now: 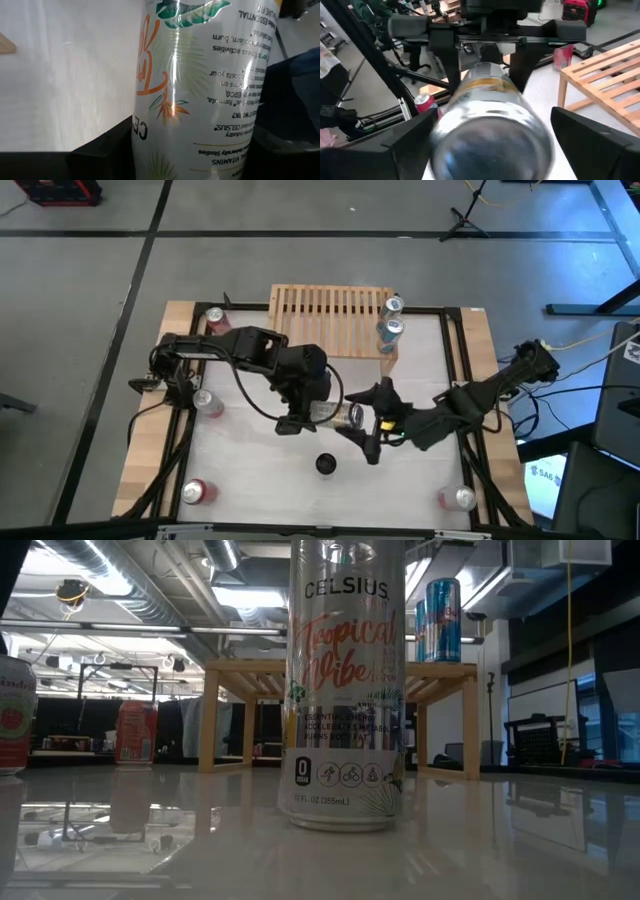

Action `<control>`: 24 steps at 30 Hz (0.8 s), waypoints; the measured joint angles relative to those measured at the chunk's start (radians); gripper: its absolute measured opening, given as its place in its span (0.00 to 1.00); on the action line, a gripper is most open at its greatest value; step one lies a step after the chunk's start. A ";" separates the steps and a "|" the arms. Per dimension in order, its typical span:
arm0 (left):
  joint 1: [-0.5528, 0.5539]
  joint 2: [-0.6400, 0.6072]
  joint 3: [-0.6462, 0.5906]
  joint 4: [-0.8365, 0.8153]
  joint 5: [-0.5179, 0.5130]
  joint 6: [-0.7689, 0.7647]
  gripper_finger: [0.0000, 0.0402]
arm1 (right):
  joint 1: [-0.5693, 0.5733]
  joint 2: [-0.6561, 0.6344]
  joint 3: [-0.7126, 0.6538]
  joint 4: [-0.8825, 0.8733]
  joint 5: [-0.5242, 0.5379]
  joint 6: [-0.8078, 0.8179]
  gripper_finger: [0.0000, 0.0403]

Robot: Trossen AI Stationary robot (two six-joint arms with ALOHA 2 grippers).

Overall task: Place canned beverage on shelf
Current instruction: Put the top white and yellow soda can on the shelf

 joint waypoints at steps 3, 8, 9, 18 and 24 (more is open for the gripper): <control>0.000 0.000 0.000 -0.003 0.006 0.000 0.58 | -0.014 -0.003 0.001 0.000 -0.064 0.012 0.89; 0.016 0.000 0.001 -0.001 0.018 0.004 0.58 | -0.019 -0.003 0.001 -0.021 -0.064 0.008 0.62; 0.019 0.000 0.001 -0.002 0.012 0.006 0.58 | -0.023 -0.003 0.001 -0.031 -0.064 0.005 0.57; 0.027 -0.026 0.059 -0.035 -0.128 0.048 0.73 | -0.027 -0.067 -0.001 -0.053 -0.063 -0.038 0.57; 0.025 -0.169 0.083 -0.044 -0.317 0.073 0.76 | -0.026 -0.175 -0.001 -0.062 -0.057 -0.033 0.57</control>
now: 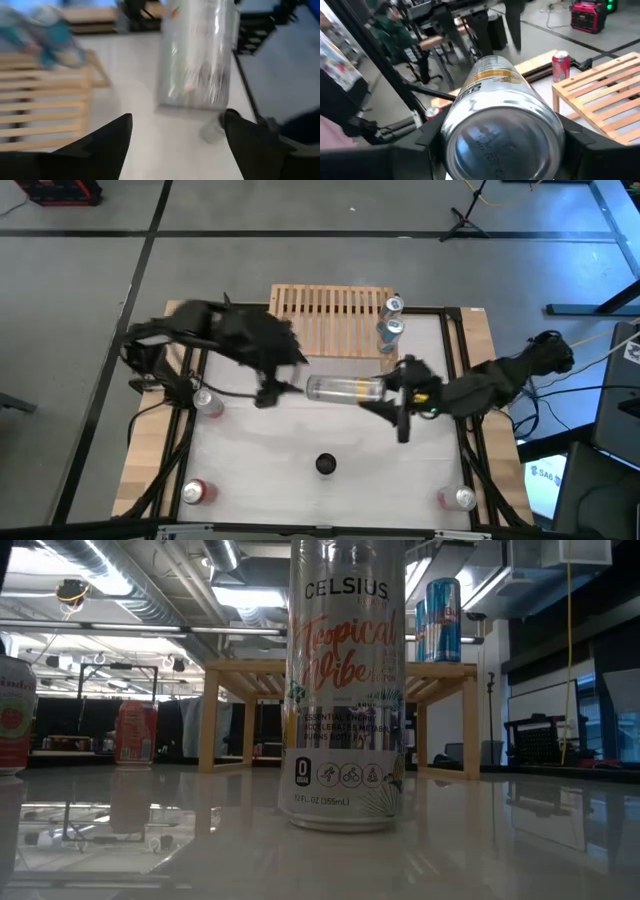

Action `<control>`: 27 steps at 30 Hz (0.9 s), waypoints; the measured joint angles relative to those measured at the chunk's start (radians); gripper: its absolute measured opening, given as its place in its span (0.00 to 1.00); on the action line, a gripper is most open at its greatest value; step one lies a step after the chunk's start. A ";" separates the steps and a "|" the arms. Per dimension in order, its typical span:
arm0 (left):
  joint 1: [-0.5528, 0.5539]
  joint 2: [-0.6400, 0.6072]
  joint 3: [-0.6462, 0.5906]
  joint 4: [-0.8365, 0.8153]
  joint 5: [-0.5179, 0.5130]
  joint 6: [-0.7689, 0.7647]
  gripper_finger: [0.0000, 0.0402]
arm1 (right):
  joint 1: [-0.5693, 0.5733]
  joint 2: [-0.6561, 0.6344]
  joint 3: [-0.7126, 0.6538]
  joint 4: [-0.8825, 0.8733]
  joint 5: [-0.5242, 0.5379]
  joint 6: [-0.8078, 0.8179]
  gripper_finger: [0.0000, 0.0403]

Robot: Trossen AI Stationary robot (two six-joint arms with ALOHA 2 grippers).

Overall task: Place canned beverage on shelf
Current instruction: Put the top white and yellow soda can on the shelf

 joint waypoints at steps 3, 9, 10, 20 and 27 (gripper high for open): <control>-0.011 -0.084 0.000 0.005 -0.111 0.022 0.76 | -0.002 -0.040 0.000 0.052 0.011 -0.016 0.57; -0.052 -0.169 -0.010 0.076 -0.221 0.039 0.76 | -0.090 -0.076 -0.005 0.298 -0.125 -0.142 0.57; -0.056 -0.168 -0.011 0.078 -0.238 0.054 0.76 | -0.113 -0.075 -0.013 0.364 -0.180 -0.159 0.57; -0.127 -0.158 -0.033 0.371 -0.362 0.268 0.75 | -0.300 -0.039 -0.247 1.044 -0.624 -0.081 0.57; -0.133 -0.130 -0.033 0.548 -0.345 0.336 0.75 | -0.323 0.048 -0.353 1.414 -0.688 -0.016 0.57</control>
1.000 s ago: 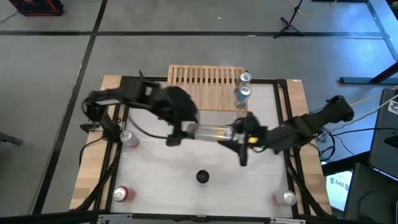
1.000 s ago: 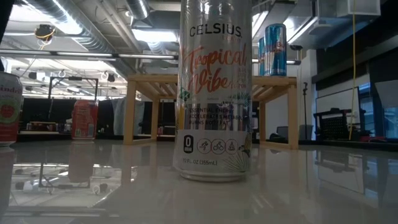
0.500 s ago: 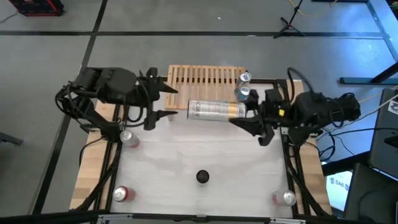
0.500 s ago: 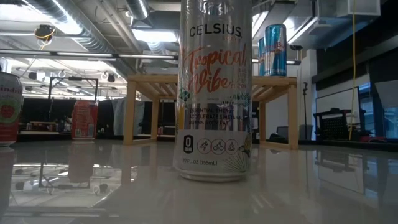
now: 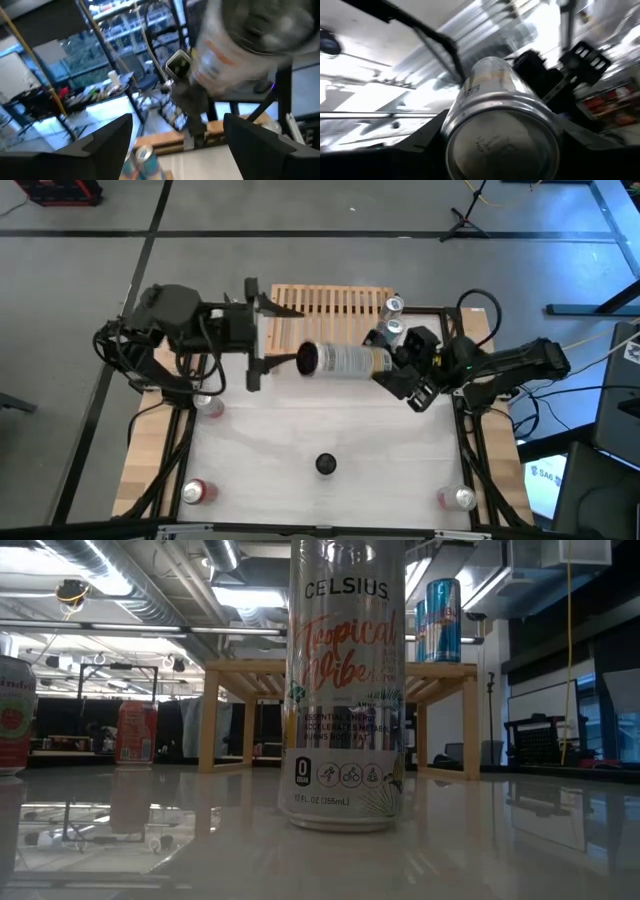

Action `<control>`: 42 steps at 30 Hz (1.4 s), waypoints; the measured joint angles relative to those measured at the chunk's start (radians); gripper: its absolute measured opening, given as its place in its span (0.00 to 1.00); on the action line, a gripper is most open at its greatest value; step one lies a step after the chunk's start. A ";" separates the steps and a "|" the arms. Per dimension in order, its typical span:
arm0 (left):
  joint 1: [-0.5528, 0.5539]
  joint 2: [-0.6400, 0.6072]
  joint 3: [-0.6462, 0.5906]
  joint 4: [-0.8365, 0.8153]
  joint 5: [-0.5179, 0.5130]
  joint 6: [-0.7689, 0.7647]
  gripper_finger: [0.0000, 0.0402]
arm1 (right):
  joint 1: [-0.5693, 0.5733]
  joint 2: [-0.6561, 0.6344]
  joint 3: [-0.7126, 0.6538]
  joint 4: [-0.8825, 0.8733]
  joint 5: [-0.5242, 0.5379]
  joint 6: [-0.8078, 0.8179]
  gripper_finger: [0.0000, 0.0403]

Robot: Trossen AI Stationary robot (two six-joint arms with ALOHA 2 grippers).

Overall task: Place canned beverage on shelf
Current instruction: Put the top white and yellow soda can on the shelf

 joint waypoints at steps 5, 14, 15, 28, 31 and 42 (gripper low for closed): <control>0.001 0.030 -0.001 0.095 0.046 0.014 0.75 | -0.018 0.061 0.003 0.082 -0.036 0.035 0.57; 0.002 0.065 0.000 0.201 0.100 -0.020 0.75 | -0.048 0.070 0.004 0.202 -0.048 0.025 0.57; 0.002 0.065 0.000 0.209 0.113 -0.024 0.75 | -0.056 0.070 0.004 0.207 -0.043 0.029 0.57; 0.004 0.090 0.000 0.364 -0.001 -0.071 0.75 | -0.099 0.071 0.004 0.167 -0.026 -0.020 0.57; 0.009 0.104 0.000 0.401 -0.011 -0.083 0.75 | -0.099 0.076 0.002 0.135 -0.008 -0.068 0.57; 0.024 0.129 0.000 0.414 -0.050 -0.116 0.75 | -0.097 0.075 0.002 0.196 -0.002 -0.149 0.57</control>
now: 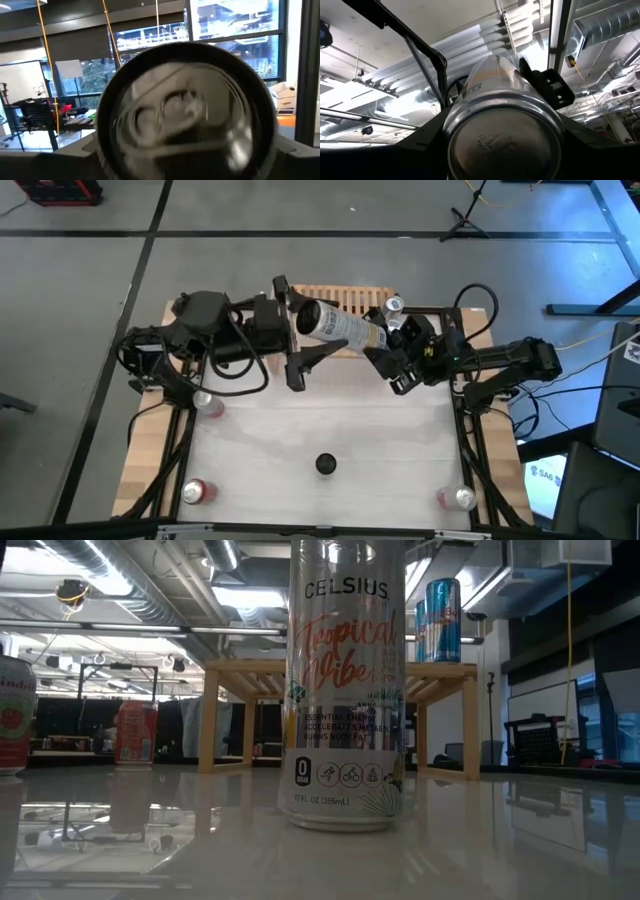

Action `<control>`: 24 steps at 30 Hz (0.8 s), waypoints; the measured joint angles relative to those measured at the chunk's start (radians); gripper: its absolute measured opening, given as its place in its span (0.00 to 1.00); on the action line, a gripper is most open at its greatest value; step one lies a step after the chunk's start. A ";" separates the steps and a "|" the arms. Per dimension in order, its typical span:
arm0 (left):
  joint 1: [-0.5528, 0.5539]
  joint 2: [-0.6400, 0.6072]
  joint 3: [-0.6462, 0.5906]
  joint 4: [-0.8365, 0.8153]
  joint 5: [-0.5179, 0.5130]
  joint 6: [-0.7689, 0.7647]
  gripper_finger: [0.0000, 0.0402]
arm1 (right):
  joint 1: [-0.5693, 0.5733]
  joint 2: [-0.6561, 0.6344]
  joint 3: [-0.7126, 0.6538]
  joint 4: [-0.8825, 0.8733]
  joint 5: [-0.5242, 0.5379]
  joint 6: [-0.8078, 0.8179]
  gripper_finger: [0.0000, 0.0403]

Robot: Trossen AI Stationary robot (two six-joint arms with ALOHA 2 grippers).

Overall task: Place canned beverage on shelf
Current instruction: Put the top white and yellow soda can on the shelf

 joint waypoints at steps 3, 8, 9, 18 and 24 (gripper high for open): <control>-0.001 0.000 0.000 0.000 0.001 -0.003 0.73 | -0.012 -0.001 0.001 -0.010 -0.010 0.001 0.57; -0.001 -0.001 0.000 -0.003 0.004 -0.010 0.62 | -0.012 -0.002 0.003 -0.030 -0.012 0.004 0.57; -0.001 -0.001 0.000 -0.003 0.004 -0.010 0.60 | -0.011 -0.002 0.003 -0.030 -0.011 0.002 0.57; 0.000 -0.013 -0.002 -0.037 -0.006 0.022 0.57 | -0.011 -0.012 0.003 -0.123 -0.080 0.013 0.90; -0.008 -0.094 -0.002 -0.198 0.041 0.006 0.57 | -0.011 -0.106 0.003 -0.398 -0.095 -0.006 0.87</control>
